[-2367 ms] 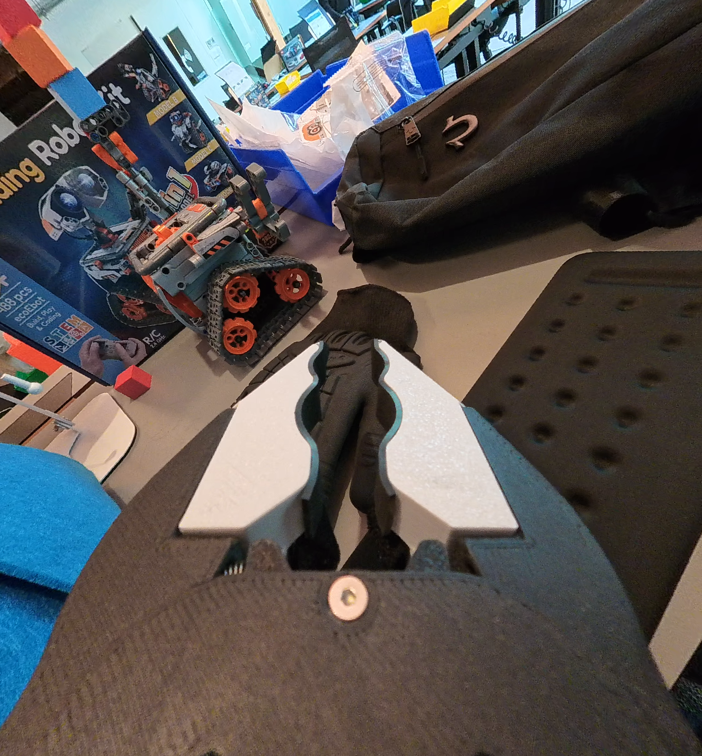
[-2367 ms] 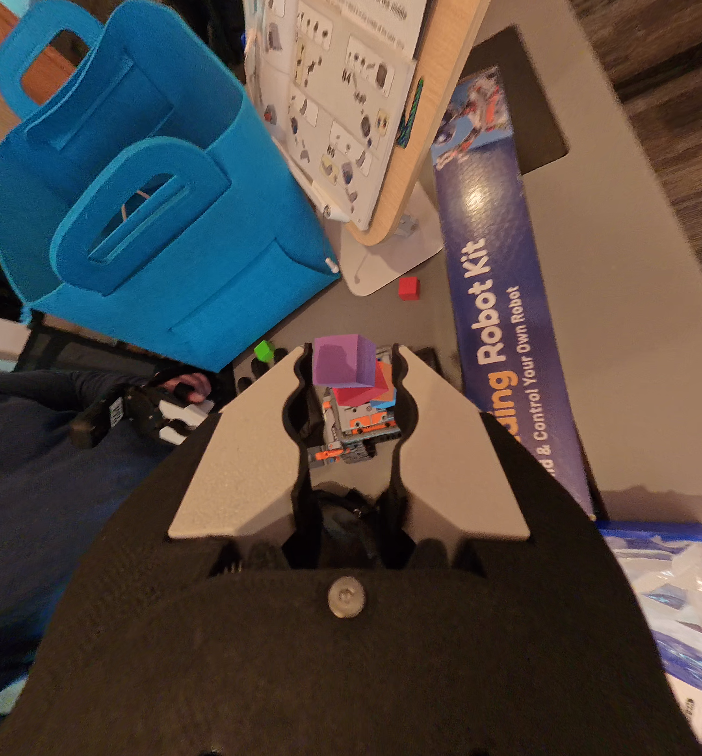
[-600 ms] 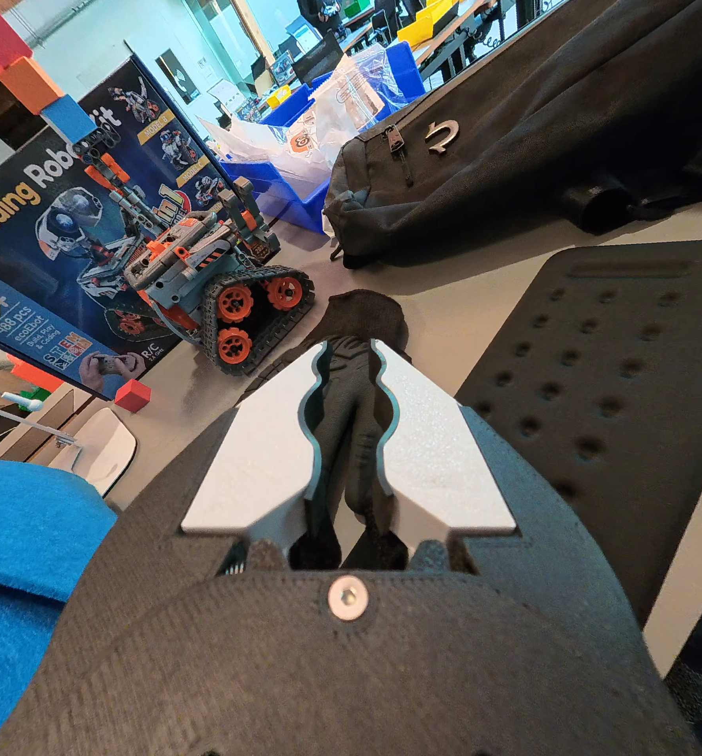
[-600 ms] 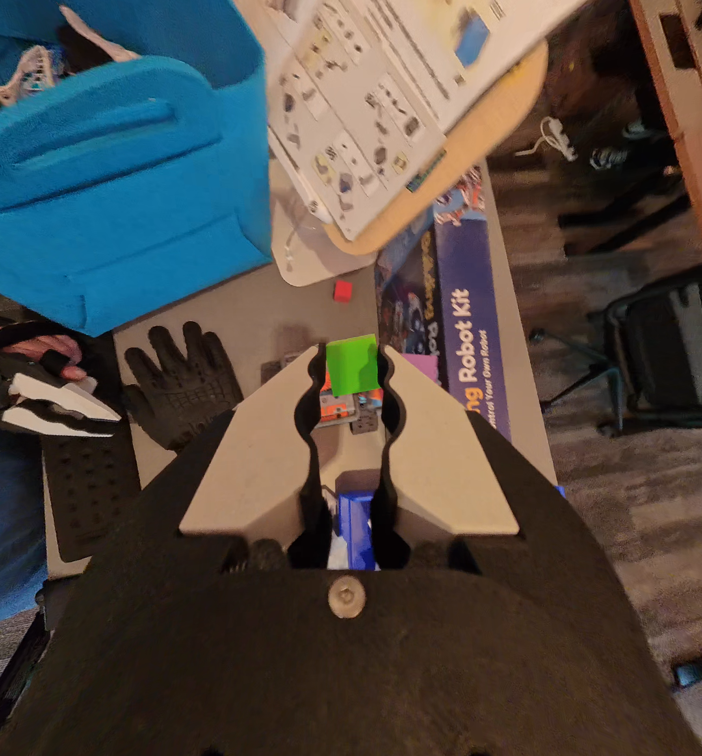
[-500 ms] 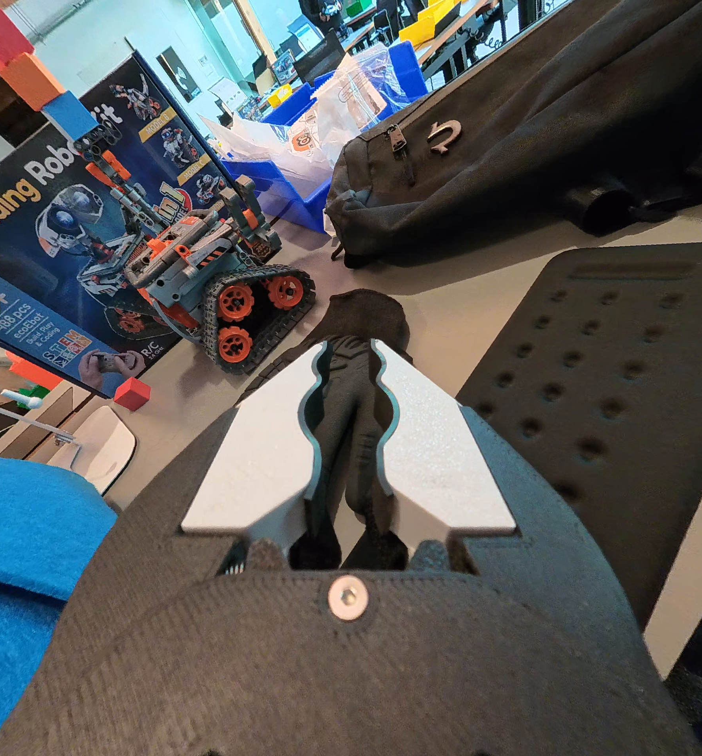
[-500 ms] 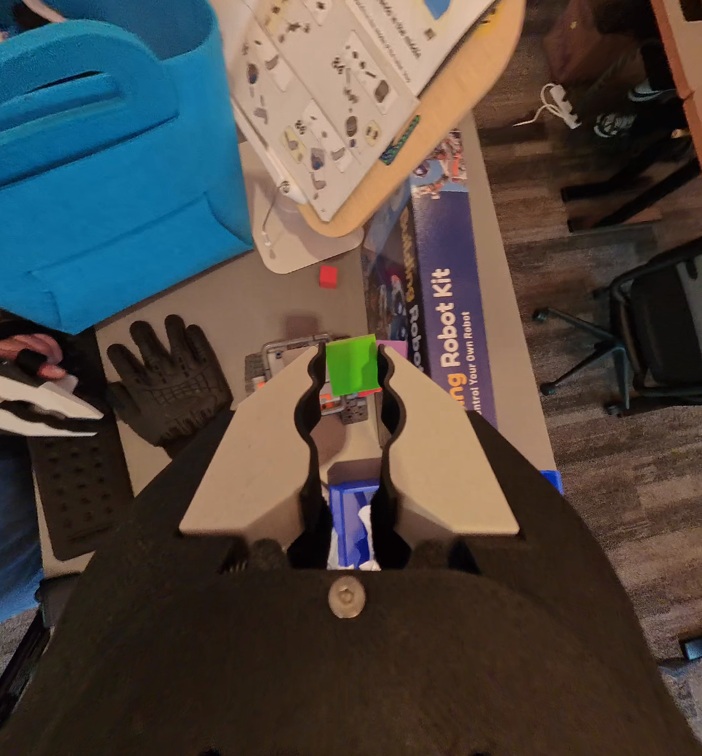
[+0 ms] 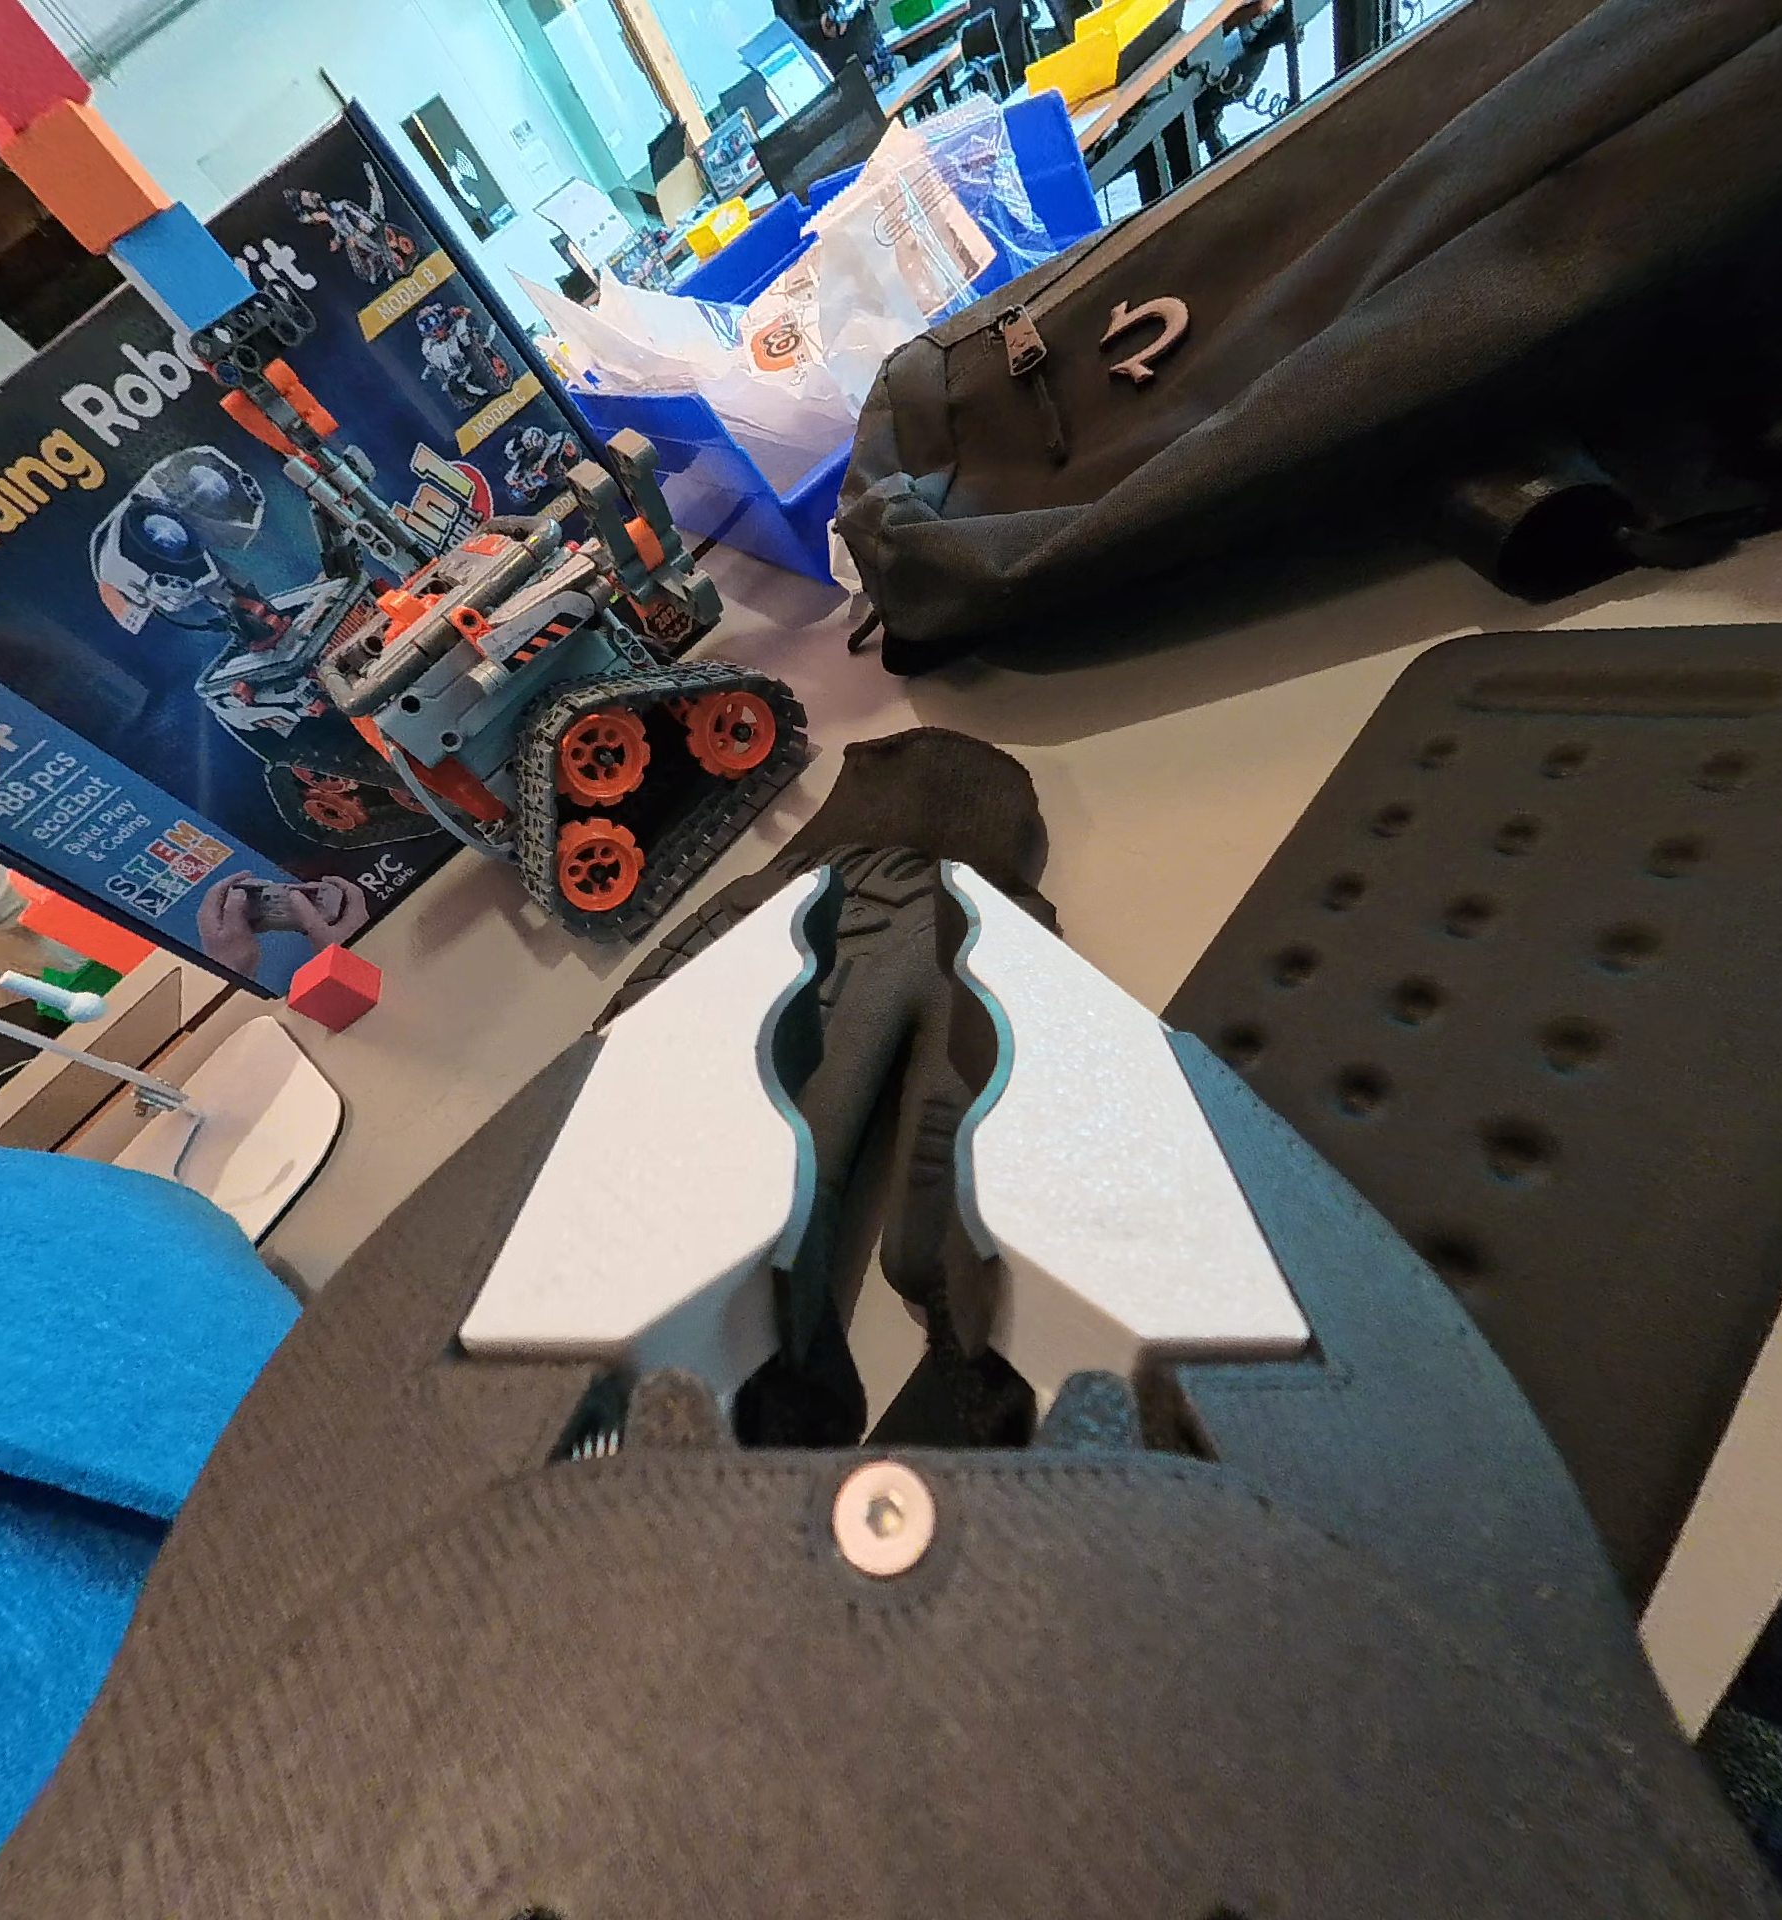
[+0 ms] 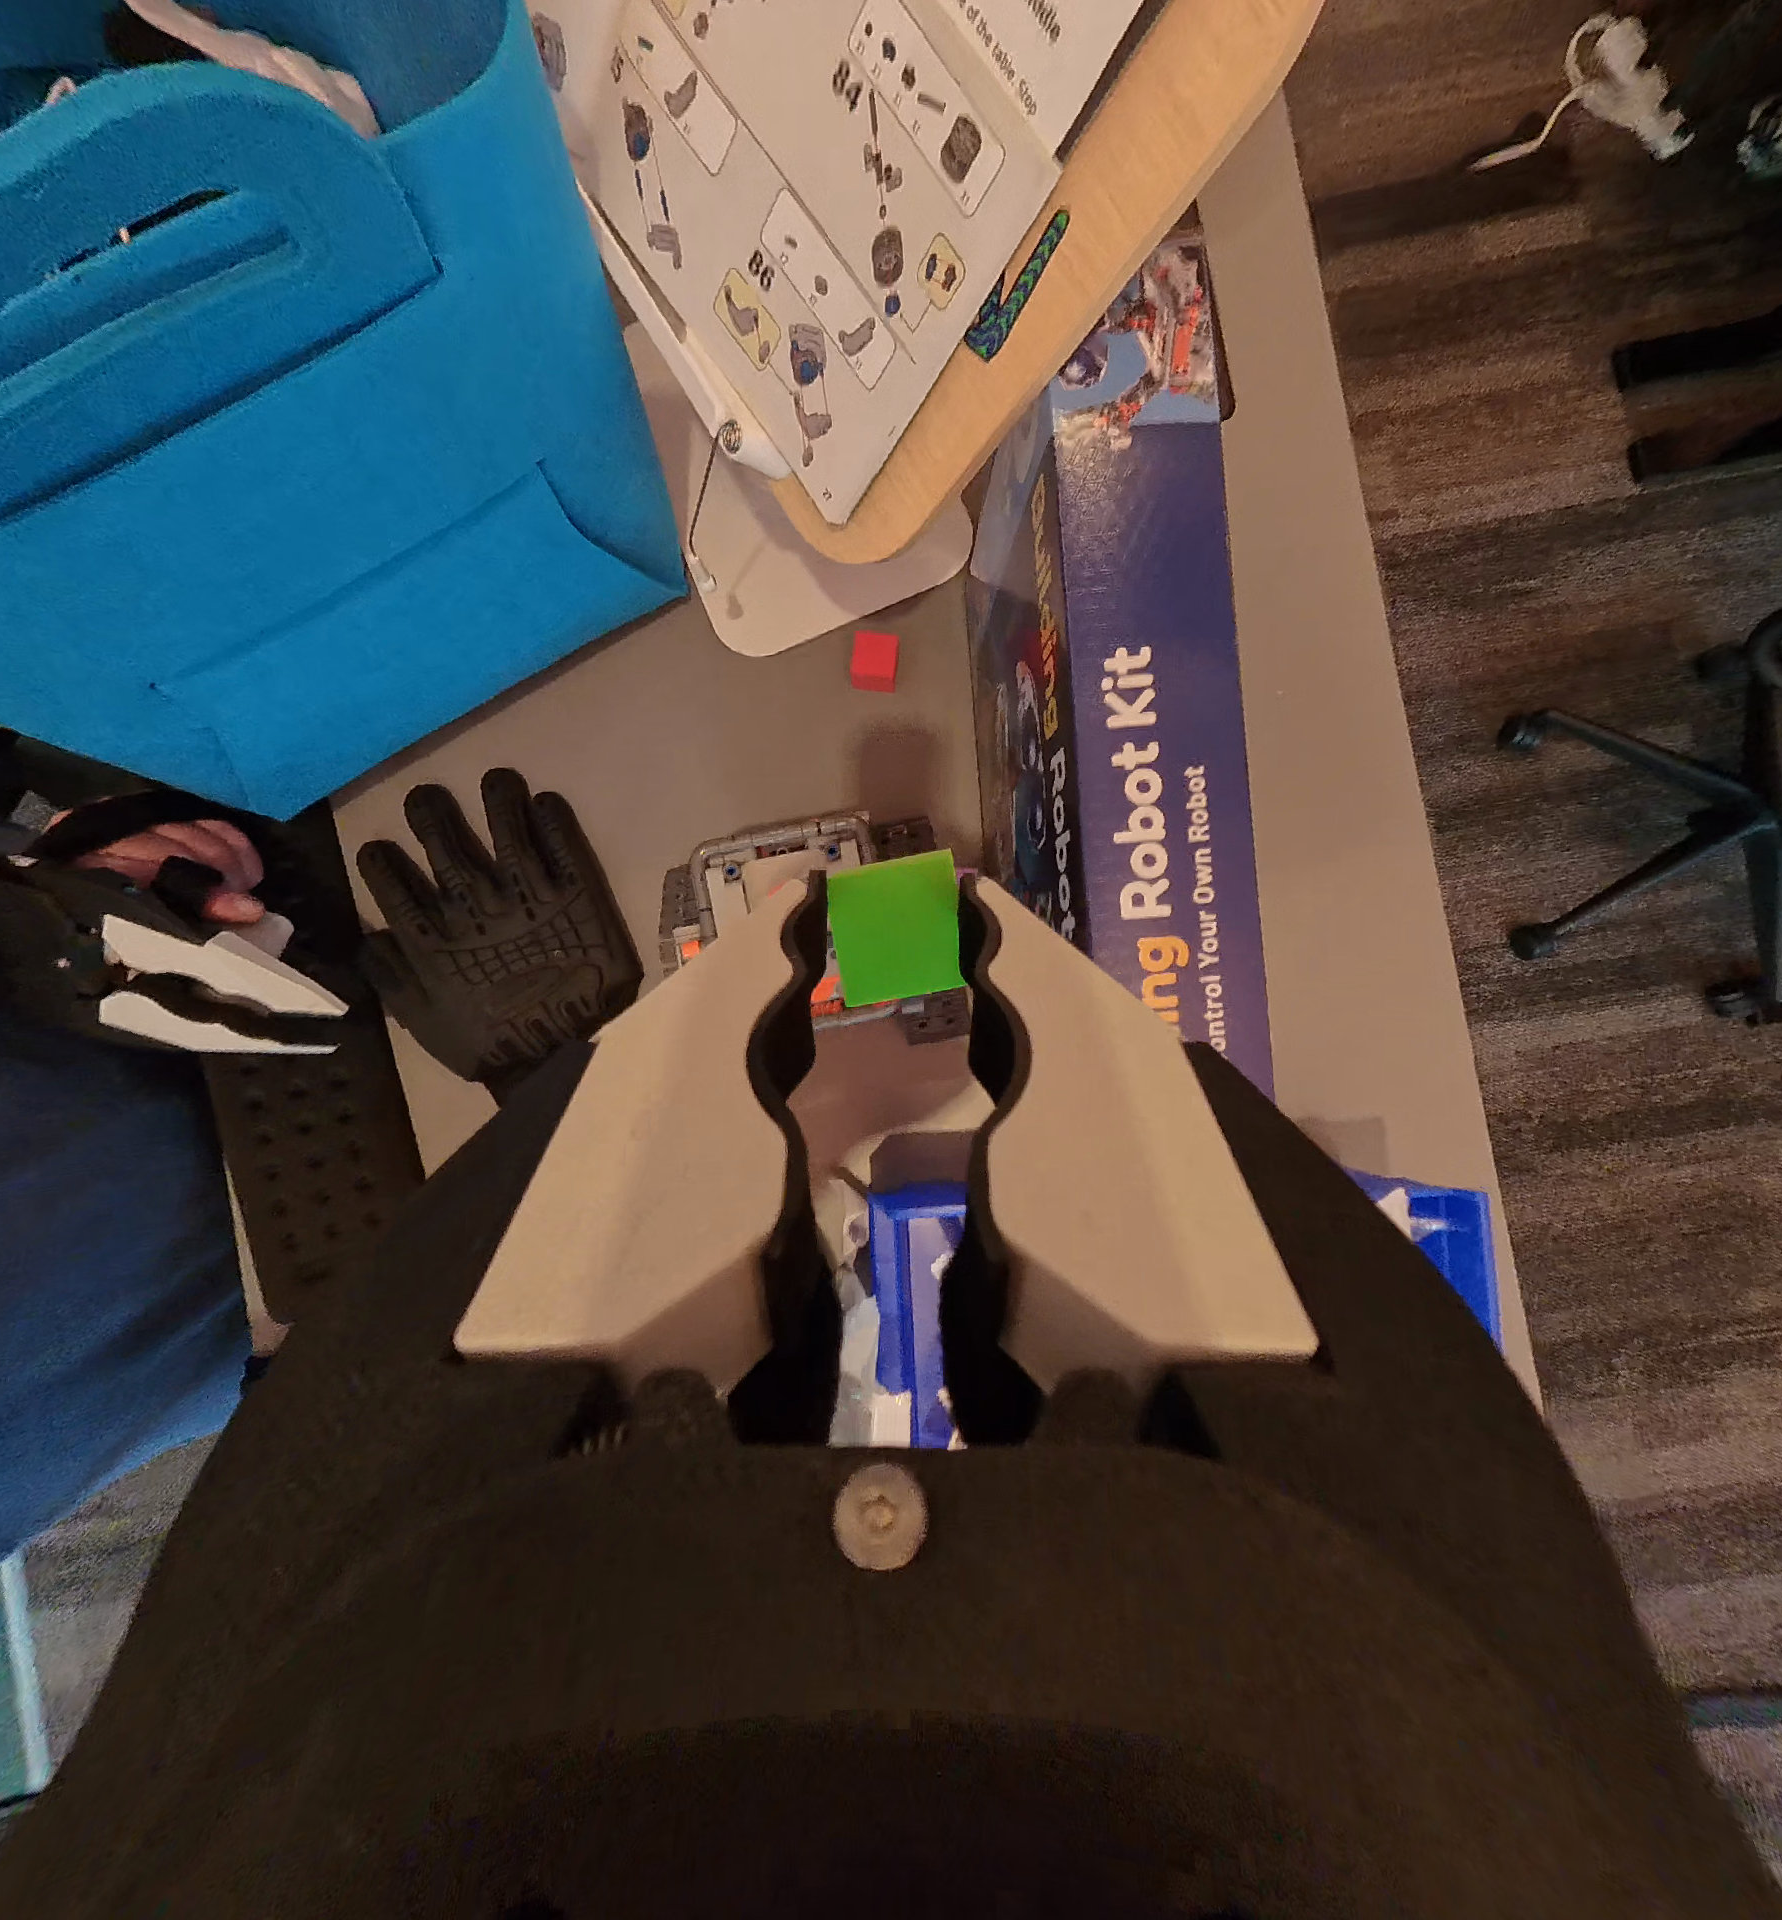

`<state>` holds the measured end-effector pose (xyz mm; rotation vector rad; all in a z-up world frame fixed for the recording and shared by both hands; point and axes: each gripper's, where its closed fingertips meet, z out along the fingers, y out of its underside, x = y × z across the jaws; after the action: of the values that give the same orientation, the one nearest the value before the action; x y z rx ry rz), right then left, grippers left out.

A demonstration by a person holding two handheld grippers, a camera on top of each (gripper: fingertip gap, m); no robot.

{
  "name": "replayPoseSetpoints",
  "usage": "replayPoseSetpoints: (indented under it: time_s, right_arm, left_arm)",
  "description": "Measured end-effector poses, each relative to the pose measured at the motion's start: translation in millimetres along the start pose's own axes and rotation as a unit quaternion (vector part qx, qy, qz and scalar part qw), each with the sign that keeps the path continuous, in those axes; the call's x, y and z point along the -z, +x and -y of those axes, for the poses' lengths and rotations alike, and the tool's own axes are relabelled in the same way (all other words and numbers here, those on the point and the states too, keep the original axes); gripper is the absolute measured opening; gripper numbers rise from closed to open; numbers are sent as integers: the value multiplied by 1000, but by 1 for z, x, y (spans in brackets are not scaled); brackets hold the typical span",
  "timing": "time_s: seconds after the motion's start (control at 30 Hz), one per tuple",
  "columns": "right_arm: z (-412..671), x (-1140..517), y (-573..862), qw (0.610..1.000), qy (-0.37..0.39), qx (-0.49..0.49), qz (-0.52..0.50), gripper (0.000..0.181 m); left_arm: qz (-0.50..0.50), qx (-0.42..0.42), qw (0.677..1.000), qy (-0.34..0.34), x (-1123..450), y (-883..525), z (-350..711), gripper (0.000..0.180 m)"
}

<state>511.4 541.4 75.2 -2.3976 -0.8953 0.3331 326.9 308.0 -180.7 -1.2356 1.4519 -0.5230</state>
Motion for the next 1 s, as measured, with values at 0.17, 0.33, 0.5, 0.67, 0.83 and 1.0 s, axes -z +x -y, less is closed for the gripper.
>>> replayPoseSetpoints:
  time_s: [0.17, 0.33, 0.5, 0.67, 0.83, 1.0]
  right_arm:
    - [-5, -6, 0, 999, -31, -1, 10, 24]
    - [-4, -12, 3, 999, -33, -5, 10, 30]
    - [-3, -8, 4, 1000, -27, -8, 7, 39]
    - [13, 23, 3, 998, 33, 6, -46, 42]
    - [21, 10, -86, 990, 45, 119, -60, 46]
    - [4, -55, -166, 985, 22, 172, -5, 44]
  left_arm:
    - [-1, 0, 1000, 0, 0, 0, 0, 16]
    - [-2, 0, 1000, 0, 0, 1, 0, 16]
    - [-3, 0, 1000, 1, 0, 1, 0, 16]
    - [-3, 0, 1000, 2, 1, 1, 0, 16]
    - [-4, 1, 1000, 3, 0, 1, 1, 16]
    - [6, 9, 1000, 4, 1, -4, 1, 16]
